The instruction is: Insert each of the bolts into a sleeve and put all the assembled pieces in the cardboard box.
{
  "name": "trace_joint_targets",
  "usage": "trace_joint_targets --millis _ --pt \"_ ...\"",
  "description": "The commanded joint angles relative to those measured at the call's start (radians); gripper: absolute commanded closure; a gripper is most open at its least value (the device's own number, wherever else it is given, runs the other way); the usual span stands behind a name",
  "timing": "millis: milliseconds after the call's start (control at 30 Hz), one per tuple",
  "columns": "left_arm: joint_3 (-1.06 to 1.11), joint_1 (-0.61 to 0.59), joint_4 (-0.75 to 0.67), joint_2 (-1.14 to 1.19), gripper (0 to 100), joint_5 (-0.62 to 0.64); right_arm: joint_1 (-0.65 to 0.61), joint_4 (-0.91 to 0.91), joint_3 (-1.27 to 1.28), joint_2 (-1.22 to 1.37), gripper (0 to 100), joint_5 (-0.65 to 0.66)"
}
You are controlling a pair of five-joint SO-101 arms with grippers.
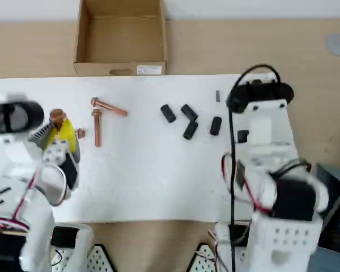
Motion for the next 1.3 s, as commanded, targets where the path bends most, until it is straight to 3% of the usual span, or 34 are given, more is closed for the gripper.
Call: trace_joint_targets --millis 0,100,267,500,967,1267 --pt "0.193 0.008 -0.095 -0.16 100 0.009 -0.053 -0.112 0.124 -0.14 98.9 -0.041" --pt "0.316 0.009 -0.137 -0.288 100 0.028 -0.097 -0.203 0.257 -0.259 98.9 -0.061" --pt "0.451 0.054 -0.169 -0.456 100 0.189 -0.202 -0.321 0.456 -0.446 98.9 -0.061" --pt "0.479 0.158 -0.23 -0.456 100 0.404 -0.407 -0.397 0.615 -0.63 98.9 -0.06" --pt "0.476 0.368 -0.419 -0.456 100 0.439 -0.751 -0.54 0.792 -0.854 98.9 -0.054" --pt "0.476 0.407 -0.448 -0.455 100 0.525 -0.782 -0.565 0.817 -0.863 98.9 -0.018"
